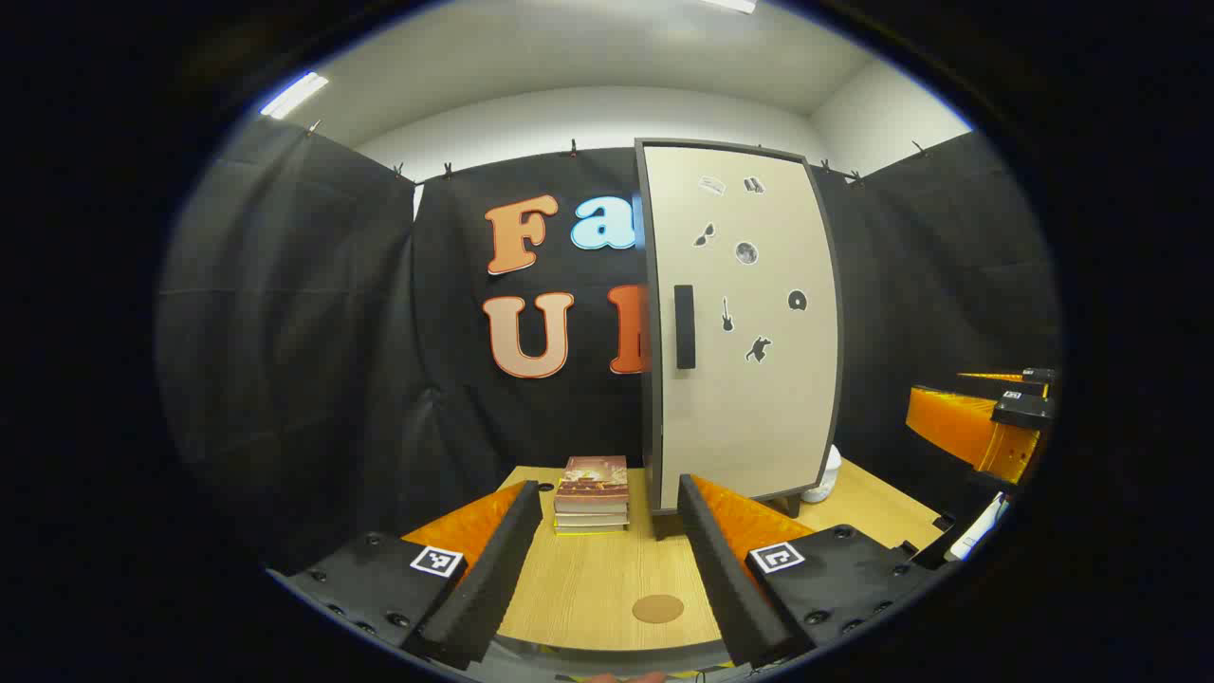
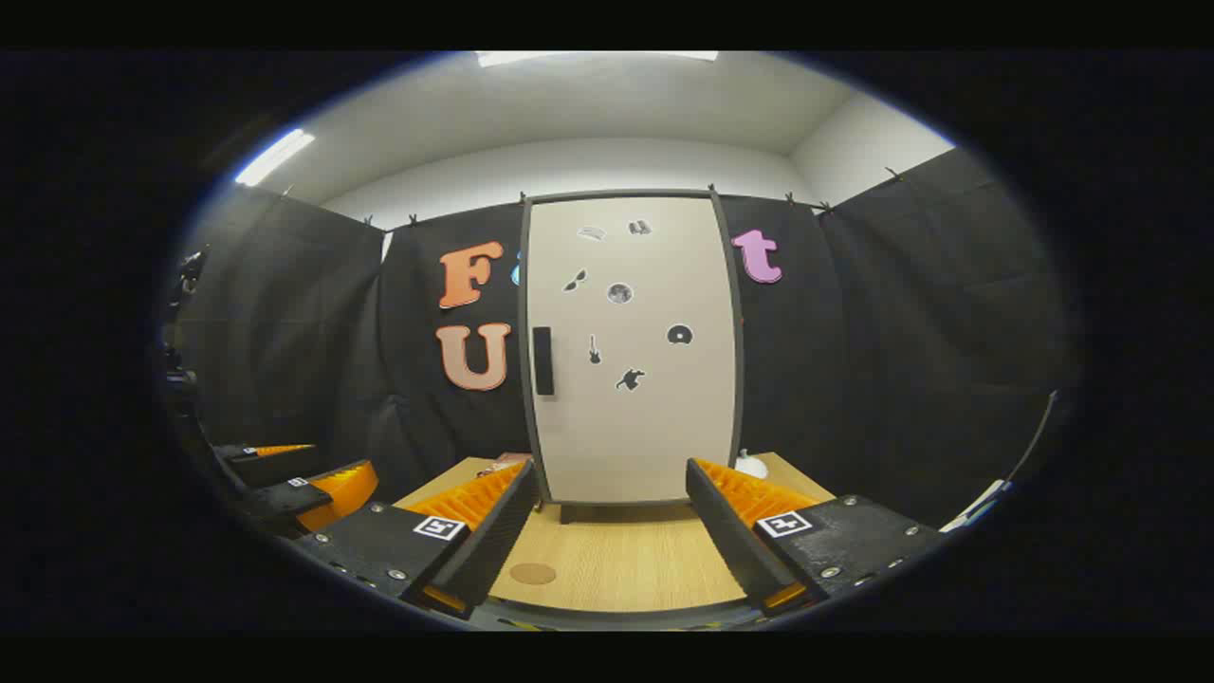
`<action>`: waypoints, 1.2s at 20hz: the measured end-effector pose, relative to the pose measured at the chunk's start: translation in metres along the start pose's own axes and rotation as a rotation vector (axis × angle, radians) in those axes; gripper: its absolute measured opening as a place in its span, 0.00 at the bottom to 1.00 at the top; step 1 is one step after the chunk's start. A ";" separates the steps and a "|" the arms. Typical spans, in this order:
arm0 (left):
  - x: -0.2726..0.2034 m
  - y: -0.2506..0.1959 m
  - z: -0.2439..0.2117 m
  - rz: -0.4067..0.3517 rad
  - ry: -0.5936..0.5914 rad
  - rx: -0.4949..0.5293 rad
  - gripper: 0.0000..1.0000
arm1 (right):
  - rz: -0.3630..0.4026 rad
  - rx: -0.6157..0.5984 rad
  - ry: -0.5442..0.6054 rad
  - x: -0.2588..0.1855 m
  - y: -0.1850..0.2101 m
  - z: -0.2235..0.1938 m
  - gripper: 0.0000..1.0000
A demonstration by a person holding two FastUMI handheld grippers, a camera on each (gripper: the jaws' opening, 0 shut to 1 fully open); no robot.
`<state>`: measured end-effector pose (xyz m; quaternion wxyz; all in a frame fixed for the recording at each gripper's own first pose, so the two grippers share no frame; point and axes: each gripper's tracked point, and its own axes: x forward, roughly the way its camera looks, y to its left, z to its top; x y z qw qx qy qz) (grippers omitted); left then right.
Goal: Open the cabinet door with the right hand, grasp the bottle in the cabinet with the left hand and place it on the coaster, then close the cabinet door with the right hand.
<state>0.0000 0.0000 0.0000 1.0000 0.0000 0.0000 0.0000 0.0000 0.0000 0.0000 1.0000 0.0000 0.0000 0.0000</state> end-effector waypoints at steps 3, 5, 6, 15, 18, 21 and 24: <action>0.003 0.002 0.002 0.004 -0.006 0.008 0.94 | -0.004 0.016 0.006 0.003 -0.003 -0.001 0.96; 0.006 0.004 0.002 0.007 -0.008 0.016 0.94 | -0.010 0.018 0.006 0.006 -0.007 0.000 0.96; 0.008 0.004 0.003 0.005 -0.008 0.016 0.94 | -0.014 0.019 0.007 0.006 -0.009 -0.001 0.96; 0.019 0.005 0.003 -0.003 -0.013 0.026 0.94 | -0.036 0.027 0.009 0.015 -0.014 -0.003 0.96; 0.024 0.008 0.002 -0.005 -0.011 0.023 0.94 | -0.038 0.033 0.012 0.019 -0.013 -0.003 0.99; 0.034 0.014 0.001 -0.005 -0.010 0.016 0.94 | -0.041 0.043 0.001 0.027 -0.010 0.001 0.96; 0.046 0.021 0.000 -0.007 -0.004 0.004 0.94 | -0.040 0.050 -0.011 0.035 -0.003 0.006 0.96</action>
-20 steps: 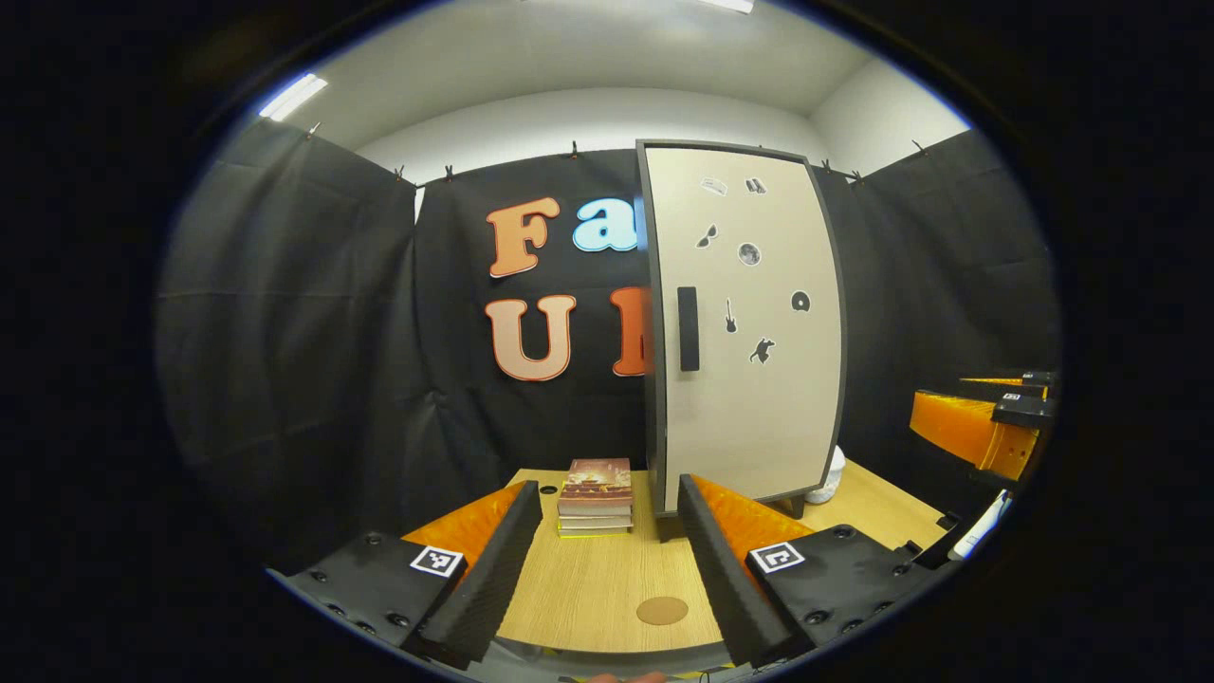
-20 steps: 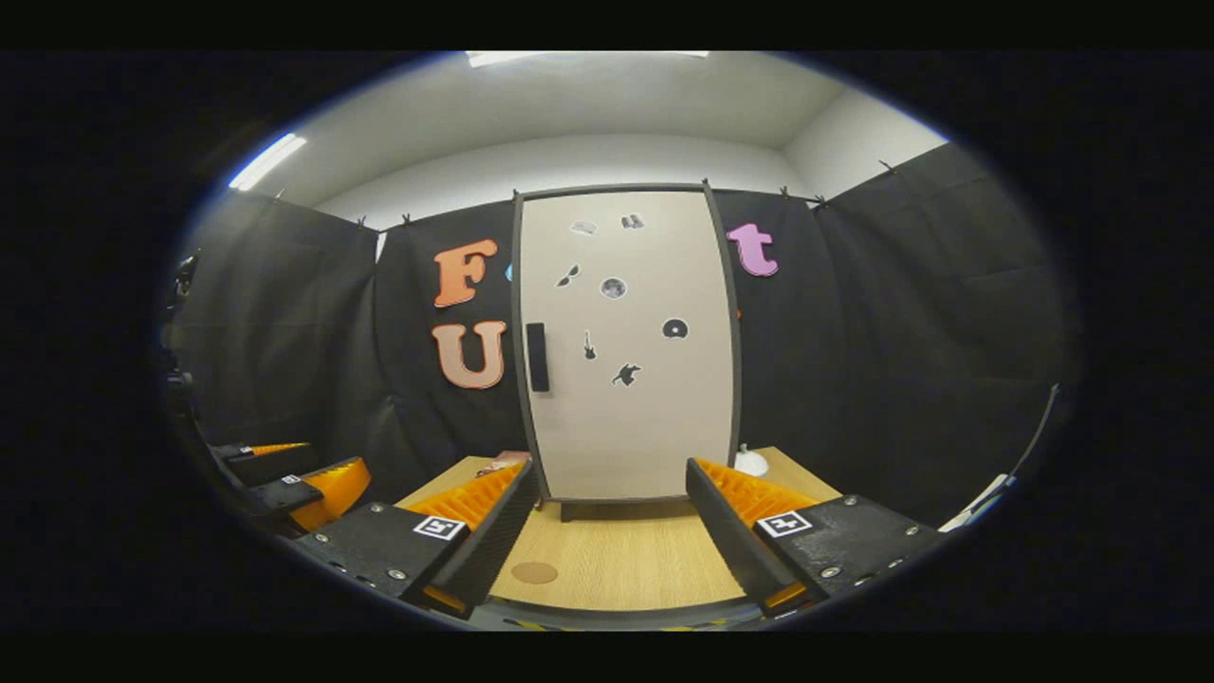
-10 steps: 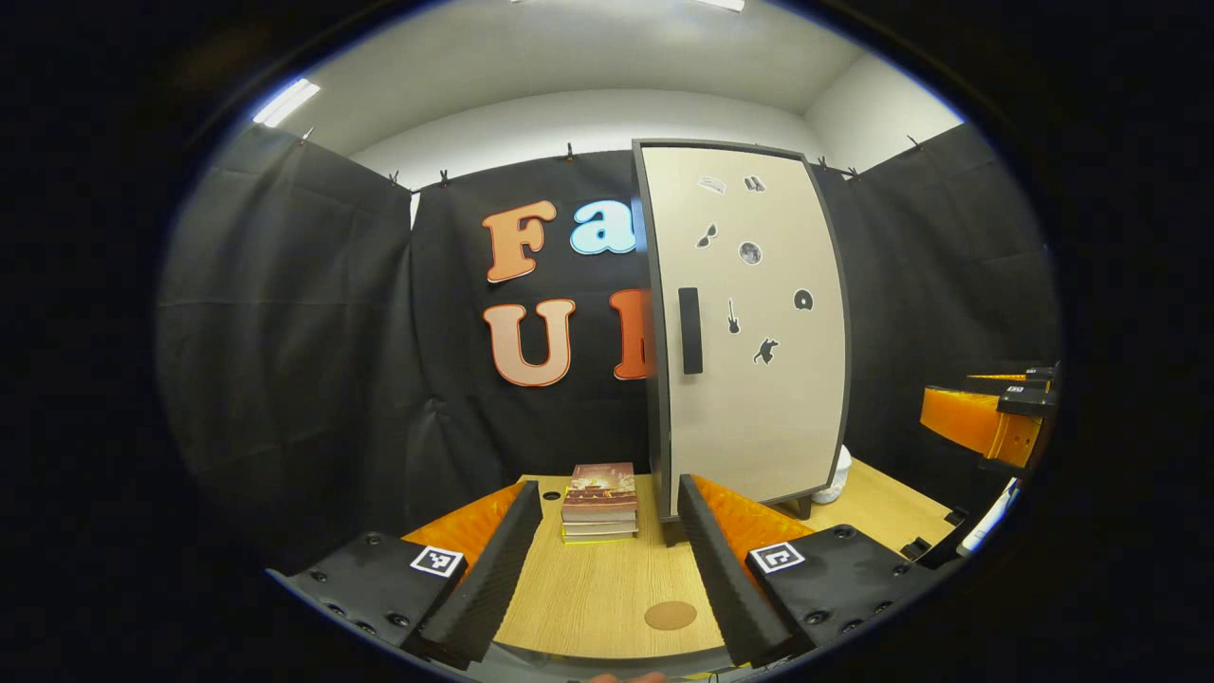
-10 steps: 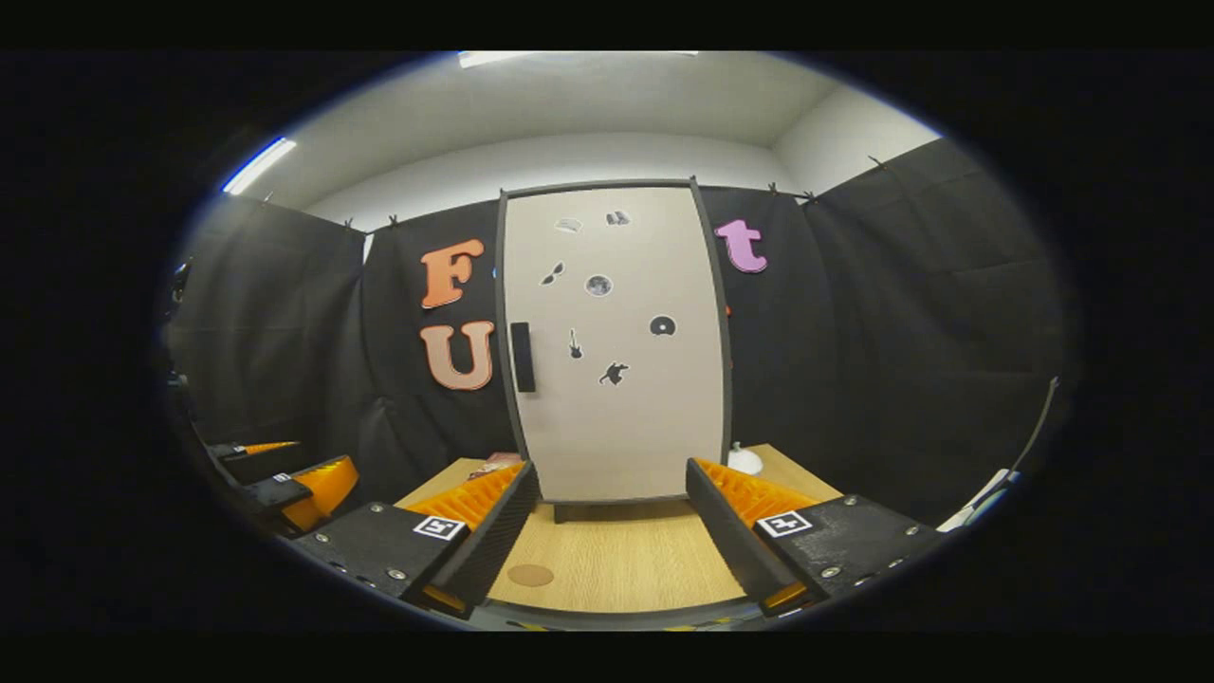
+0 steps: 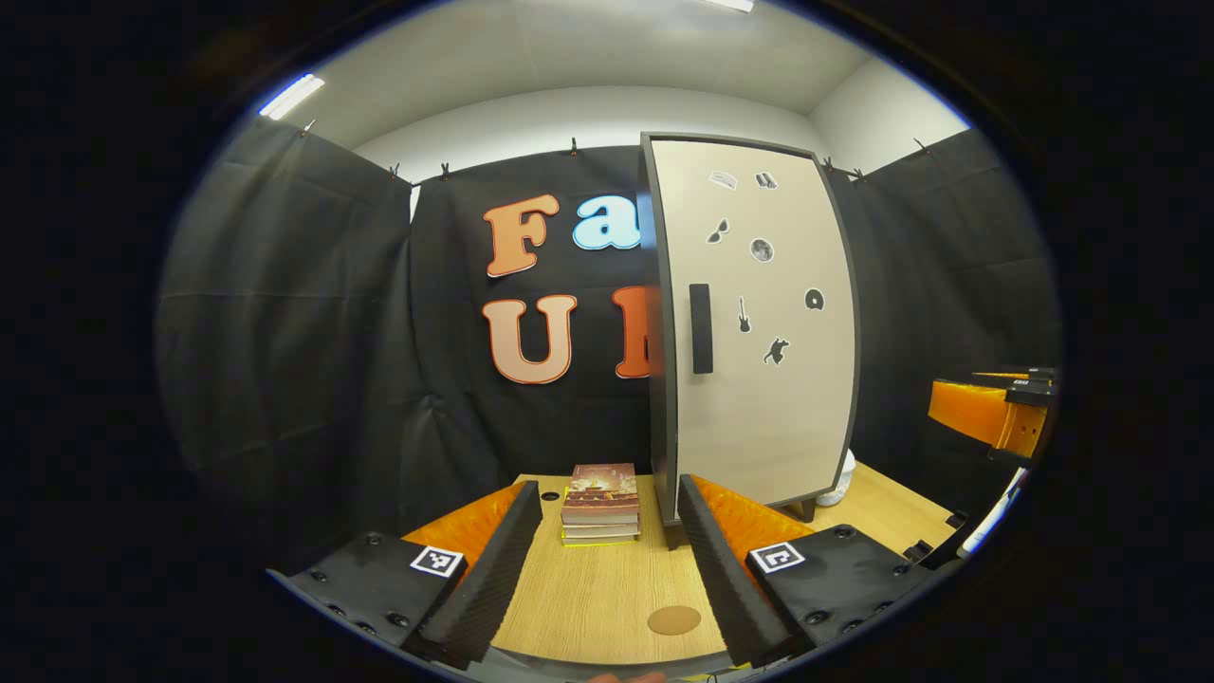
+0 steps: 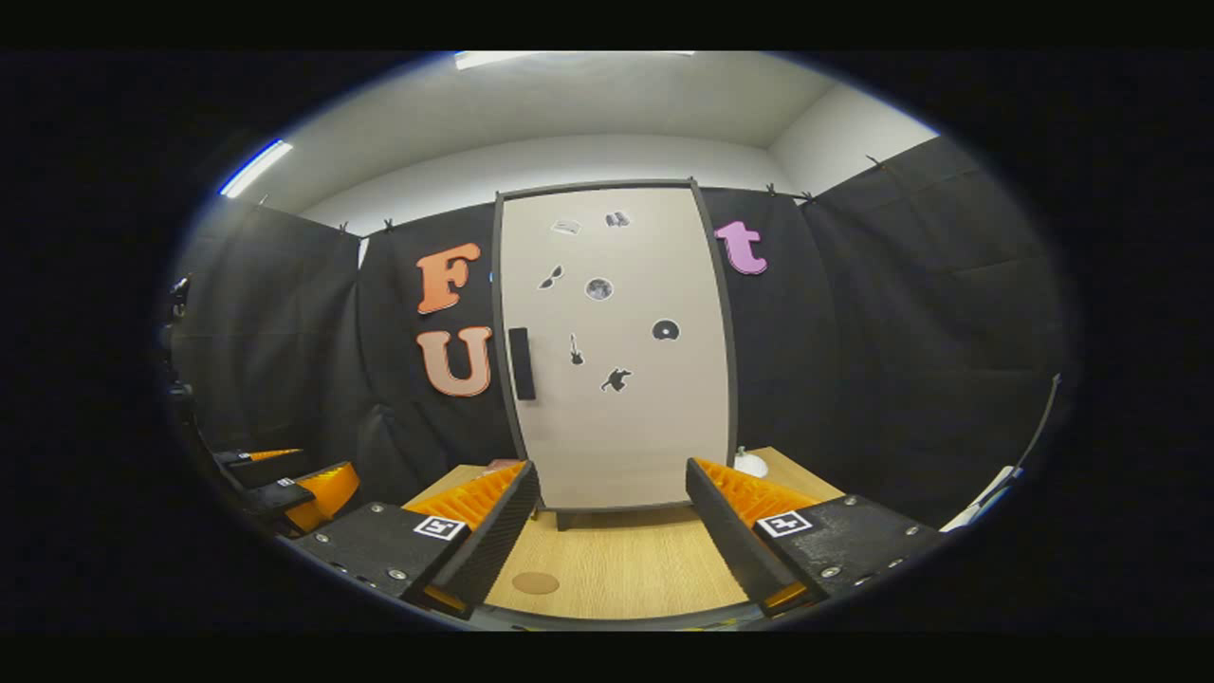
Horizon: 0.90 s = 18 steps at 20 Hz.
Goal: Open the cabinet door with the right hand, grasp the bottle in the cabinet with the left hand and place it on the coaster, then close the cabinet door with the right hand.
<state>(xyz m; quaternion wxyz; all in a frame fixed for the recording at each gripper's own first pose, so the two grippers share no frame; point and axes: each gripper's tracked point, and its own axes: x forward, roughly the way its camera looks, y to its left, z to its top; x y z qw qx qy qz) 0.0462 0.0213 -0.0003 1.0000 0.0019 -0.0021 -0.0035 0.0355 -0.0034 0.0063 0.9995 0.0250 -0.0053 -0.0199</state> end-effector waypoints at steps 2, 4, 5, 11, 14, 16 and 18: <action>0.009 0.005 -0.002 -0.004 0.007 -0.011 0.94 | 0.000 0.008 0.005 0.008 0.005 -0.001 0.96; 0.019 0.010 -0.002 -0.011 0.008 -0.020 0.94 | 0.001 0.010 0.002 0.018 0.012 0.002 0.96; 0.024 0.014 -0.003 -0.012 0.010 -0.023 0.94 | 0.002 0.008 0.002 0.023 0.016 0.003 0.96; 0.058 0.046 -0.012 -0.037 0.032 -0.072 0.94 | 0.013 -0.001 -0.001 0.071 0.056 0.014 0.95; 0.075 0.069 -0.021 -0.051 0.040 -0.088 0.94 | 0.010 -0.011 0.001 0.112 0.081 0.017 0.95; 0.086 0.083 -0.027 -0.064 0.050 -0.099 0.94 | 0.003 -0.021 0.013 0.140 0.096 0.018 0.95; 0.095 0.098 -0.036 -0.062 0.062 -0.107 0.94 | 0.004 -0.022 0.009 0.166 0.110 0.022 0.95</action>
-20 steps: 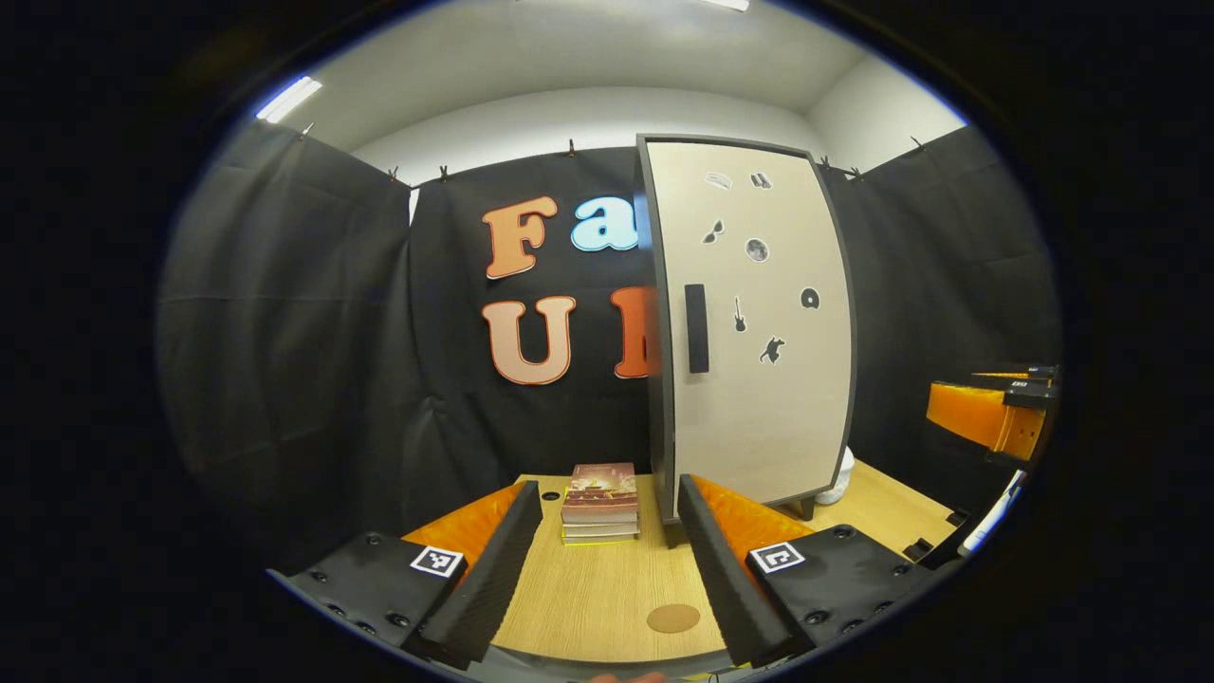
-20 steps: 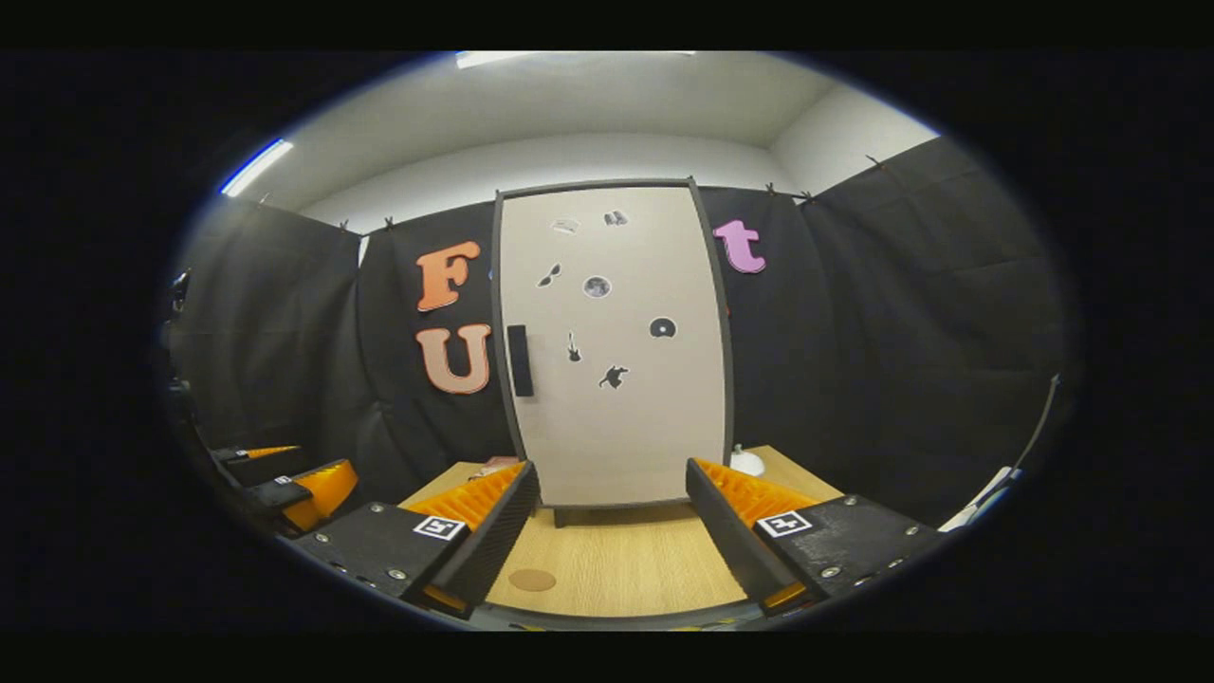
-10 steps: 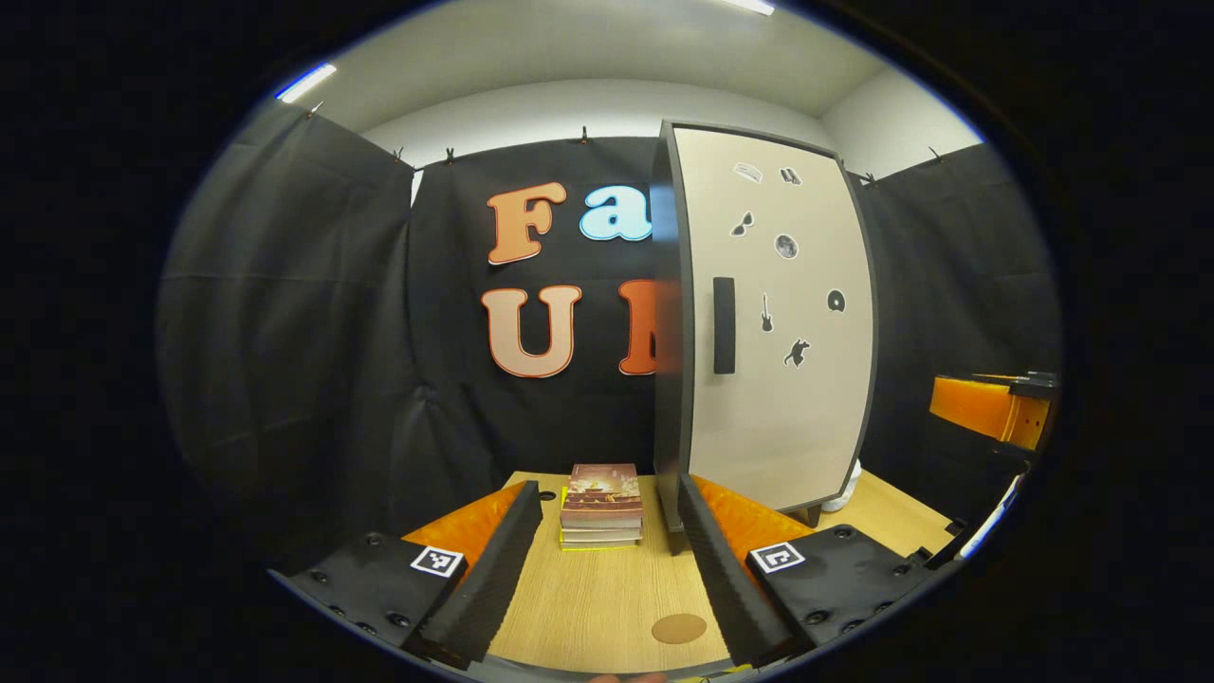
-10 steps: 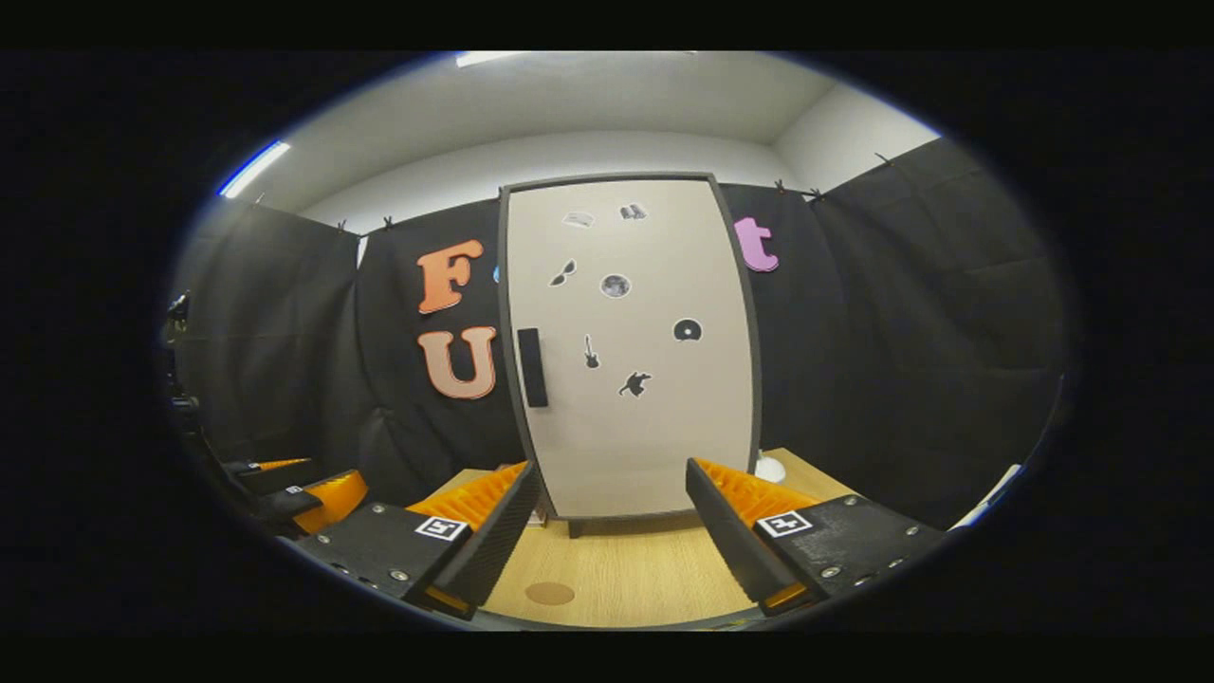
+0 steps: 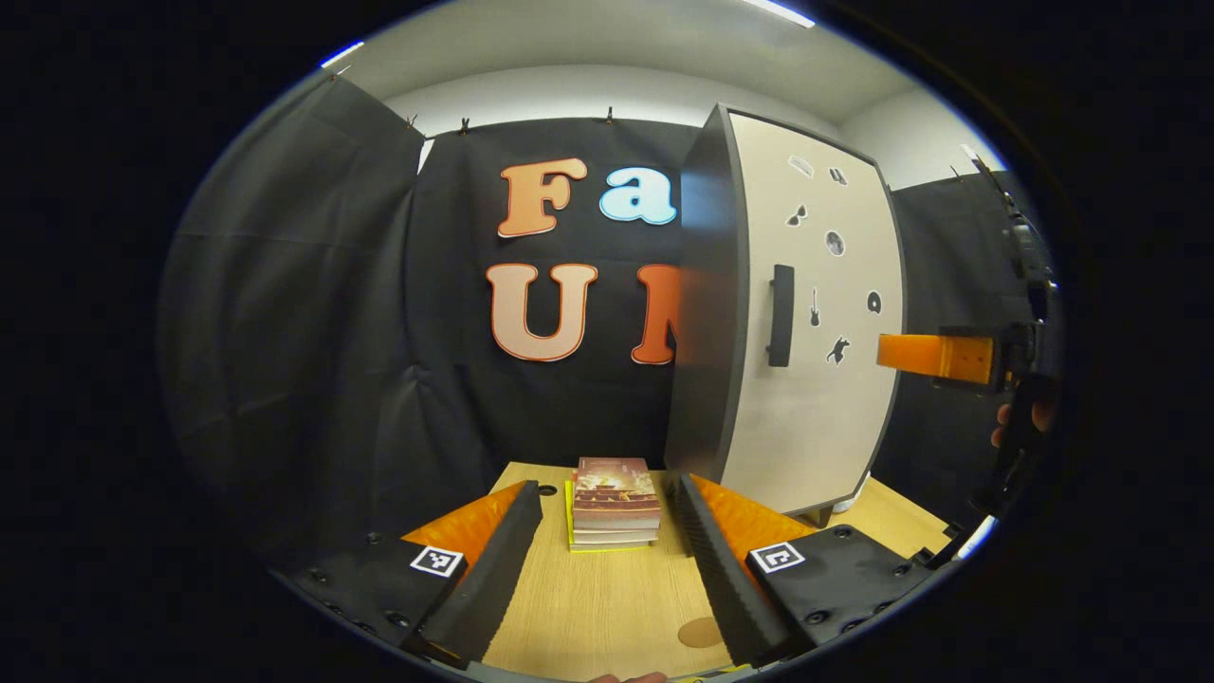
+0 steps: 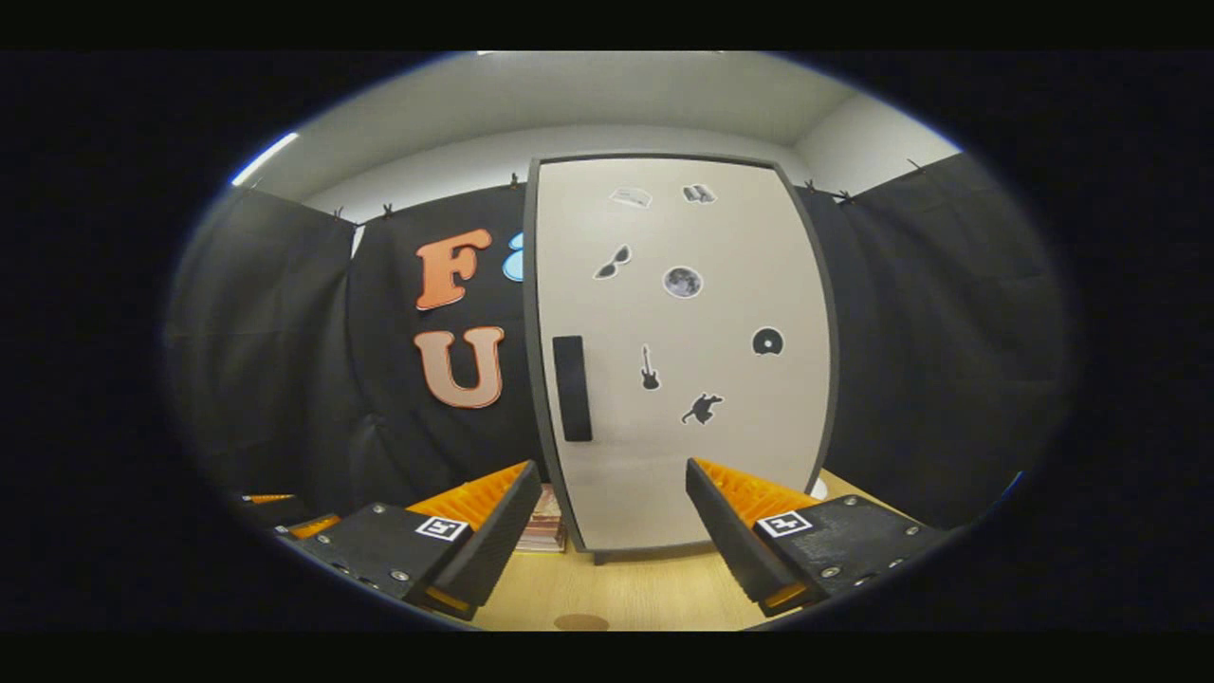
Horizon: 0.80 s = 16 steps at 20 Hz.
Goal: Open the cabinet door with the right hand, grasp the bottle in the cabinet with the left hand and place it on the coaster, then close the cabinet door with the right hand.
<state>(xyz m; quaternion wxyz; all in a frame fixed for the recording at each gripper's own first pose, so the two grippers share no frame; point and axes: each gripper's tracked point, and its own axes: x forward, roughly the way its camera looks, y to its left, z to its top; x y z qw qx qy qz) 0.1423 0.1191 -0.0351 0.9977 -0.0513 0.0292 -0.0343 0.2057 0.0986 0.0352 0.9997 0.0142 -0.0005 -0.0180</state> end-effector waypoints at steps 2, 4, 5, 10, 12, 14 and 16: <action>0.006 0.016 -0.007 0.015 0.015 -0.007 0.96 | -0.001 -0.004 0.006 0.028 0.010 0.003 0.95; 0.013 0.029 -0.012 0.035 0.028 -0.021 0.96 | 0.003 -0.019 0.001 0.052 0.020 0.010 0.95; 0.016 0.038 -0.014 0.059 0.037 -0.022 0.96 | 0.009 -0.024 0.000 0.064 0.024 0.013 0.95; 0.032 0.072 -0.023 0.157 0.045 -0.027 1.00 | 0.030 -0.041 -0.017 0.115 0.034 0.024 0.95; 0.039 0.084 -0.022 0.201 0.046 -0.040 0.96 | 0.032 -0.044 -0.010 0.132 0.034 0.024 0.94; 0.046 0.090 -0.025 0.228 0.055 -0.052 0.96 | 0.043 -0.045 0.003 0.142 0.036 0.021 0.92; 0.050 0.099 -0.029 0.257 0.062 -0.047 0.96 | 0.045 -0.052 0.002 0.150 0.036 0.020 0.83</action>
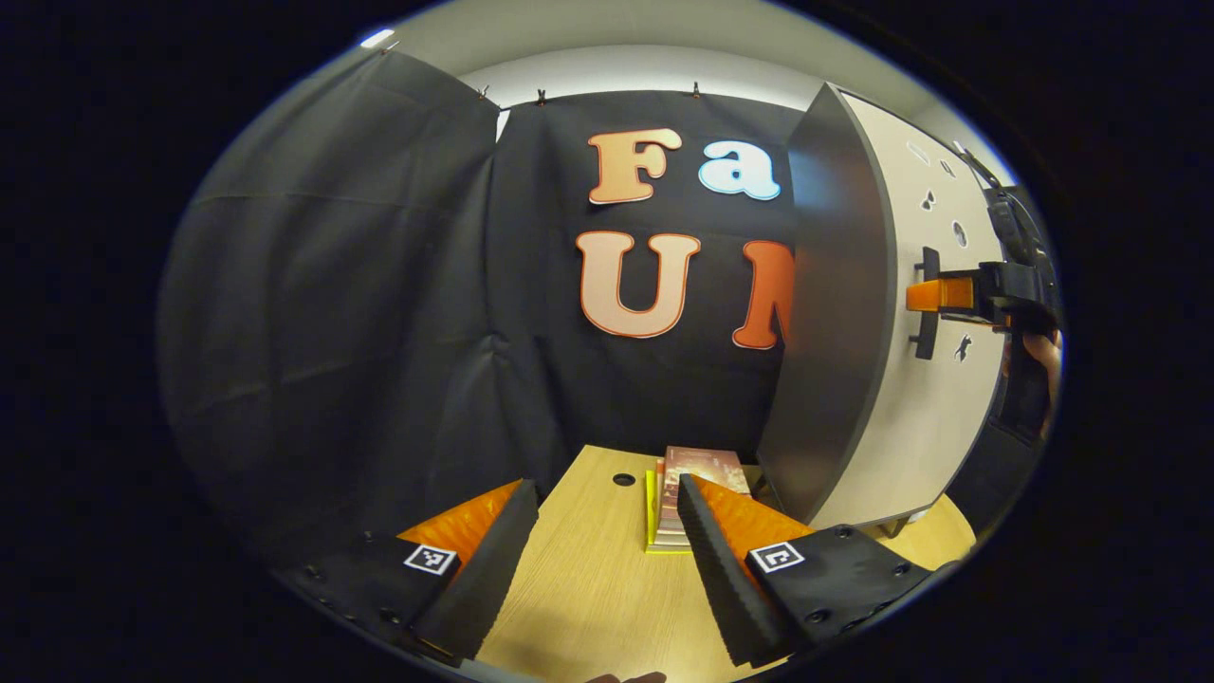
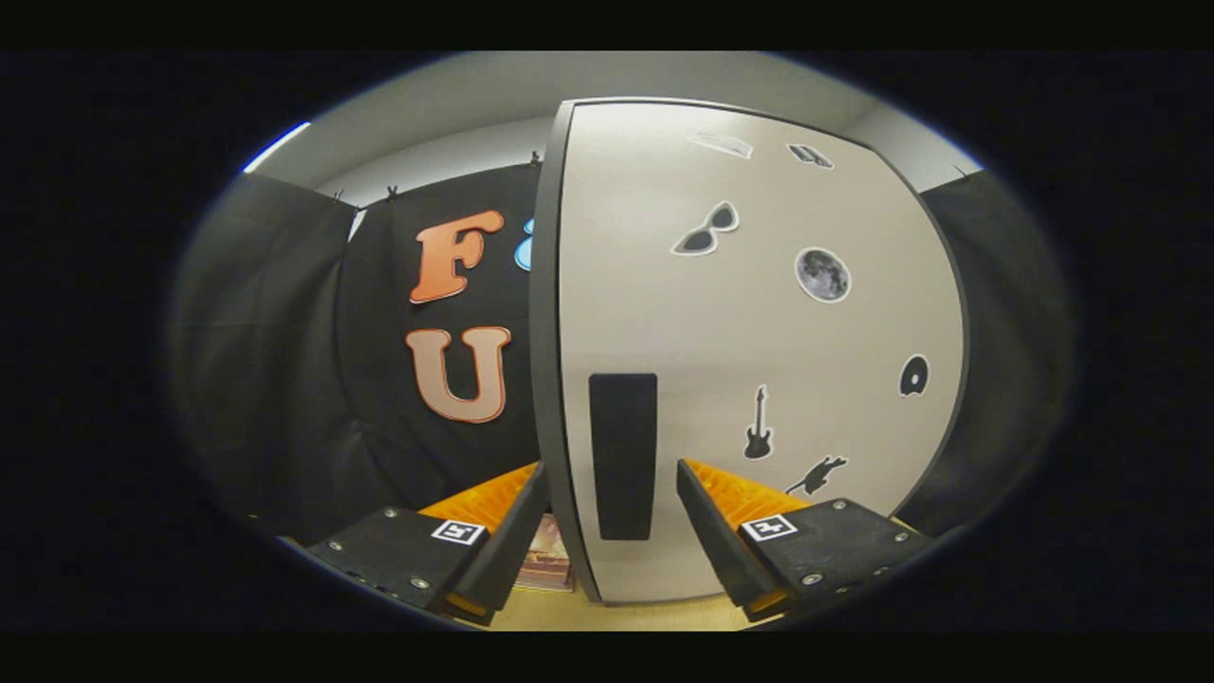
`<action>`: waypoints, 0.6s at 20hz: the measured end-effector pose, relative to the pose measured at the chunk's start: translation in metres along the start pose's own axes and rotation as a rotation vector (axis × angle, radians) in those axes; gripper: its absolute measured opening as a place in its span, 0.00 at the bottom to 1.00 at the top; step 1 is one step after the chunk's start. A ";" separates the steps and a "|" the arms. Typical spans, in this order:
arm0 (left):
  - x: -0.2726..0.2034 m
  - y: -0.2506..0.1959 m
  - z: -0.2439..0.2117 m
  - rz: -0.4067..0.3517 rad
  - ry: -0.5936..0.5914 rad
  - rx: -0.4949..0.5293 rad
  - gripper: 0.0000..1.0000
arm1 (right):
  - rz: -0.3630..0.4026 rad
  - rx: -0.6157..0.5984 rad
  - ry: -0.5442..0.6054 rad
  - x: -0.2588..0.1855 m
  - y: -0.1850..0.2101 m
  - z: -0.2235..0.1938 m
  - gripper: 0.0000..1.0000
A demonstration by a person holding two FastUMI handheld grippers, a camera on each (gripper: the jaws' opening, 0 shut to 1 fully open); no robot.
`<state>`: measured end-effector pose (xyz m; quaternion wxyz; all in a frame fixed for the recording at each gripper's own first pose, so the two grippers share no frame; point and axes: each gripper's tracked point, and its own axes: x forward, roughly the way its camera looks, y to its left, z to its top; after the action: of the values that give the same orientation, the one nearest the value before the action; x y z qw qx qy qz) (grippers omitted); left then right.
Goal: Open the cabinet door with the right hand, grasp the bottle in the cabinet with the left hand and place it on the coaster, then close the cabinet door with the right hand.
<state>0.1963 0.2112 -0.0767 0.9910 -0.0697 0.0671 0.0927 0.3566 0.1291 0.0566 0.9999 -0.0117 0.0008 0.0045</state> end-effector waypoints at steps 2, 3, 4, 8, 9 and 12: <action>0.000 0.006 -0.003 0.020 0.005 -0.002 0.99 | -0.003 -0.004 0.005 0.006 0.000 -0.003 0.67; 0.000 0.007 -0.003 0.024 0.006 0.001 0.96 | -0.017 -0.019 0.004 0.008 -0.004 -0.005 0.59; 0.001 0.010 -0.006 0.032 0.008 0.006 0.96 | -0.029 -0.031 0.005 0.007 -0.007 -0.004 0.48; -0.003 0.020 -0.010 0.040 0.016 0.011 0.96 | -0.037 -0.017 0.013 0.007 -0.006 -0.006 0.36; -0.004 0.021 -0.011 0.041 0.019 0.010 0.96 | -0.039 -0.012 0.019 0.006 -0.007 -0.006 0.35; -0.009 0.028 -0.013 0.037 0.021 0.014 0.96 | -0.053 -0.005 0.022 0.003 -0.007 -0.005 0.31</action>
<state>0.1809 0.2351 -0.0916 0.9888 -0.0625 0.0794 0.1101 0.3592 0.1224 0.0516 0.9996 -0.0142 0.0113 -0.0223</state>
